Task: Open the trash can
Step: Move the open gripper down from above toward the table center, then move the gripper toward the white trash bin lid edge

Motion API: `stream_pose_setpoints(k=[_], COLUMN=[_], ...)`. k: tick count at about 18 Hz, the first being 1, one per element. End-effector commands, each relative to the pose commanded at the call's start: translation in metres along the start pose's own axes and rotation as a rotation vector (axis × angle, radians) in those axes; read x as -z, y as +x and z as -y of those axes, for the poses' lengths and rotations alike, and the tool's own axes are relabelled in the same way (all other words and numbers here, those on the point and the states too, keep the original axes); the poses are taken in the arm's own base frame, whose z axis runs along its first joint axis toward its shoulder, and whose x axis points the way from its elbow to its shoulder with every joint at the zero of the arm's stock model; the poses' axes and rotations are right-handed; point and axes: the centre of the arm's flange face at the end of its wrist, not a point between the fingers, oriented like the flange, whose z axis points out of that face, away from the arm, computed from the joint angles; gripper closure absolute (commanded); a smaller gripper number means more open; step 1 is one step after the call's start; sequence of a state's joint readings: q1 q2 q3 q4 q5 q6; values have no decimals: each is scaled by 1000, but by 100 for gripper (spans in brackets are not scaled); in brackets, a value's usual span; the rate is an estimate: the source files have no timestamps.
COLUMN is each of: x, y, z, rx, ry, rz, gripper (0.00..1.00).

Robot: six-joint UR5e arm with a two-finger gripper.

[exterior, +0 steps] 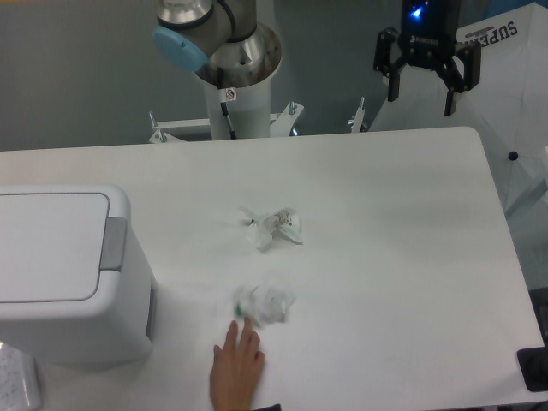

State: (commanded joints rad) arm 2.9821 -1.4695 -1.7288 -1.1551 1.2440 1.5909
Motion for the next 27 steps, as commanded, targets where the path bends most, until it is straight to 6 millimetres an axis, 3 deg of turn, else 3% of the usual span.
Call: stream_pose_setpoints(k=[8,11,17,24,27], x=[1,2,5,1,4], y=[-1,1,5,49,67], z=[9,23,95,174,211], rx=[107,224,486,692,808], ry=[22,33,89,129,236], rz=[4,1,-18,-106,-161], gripper=[0,0,0,0,0])
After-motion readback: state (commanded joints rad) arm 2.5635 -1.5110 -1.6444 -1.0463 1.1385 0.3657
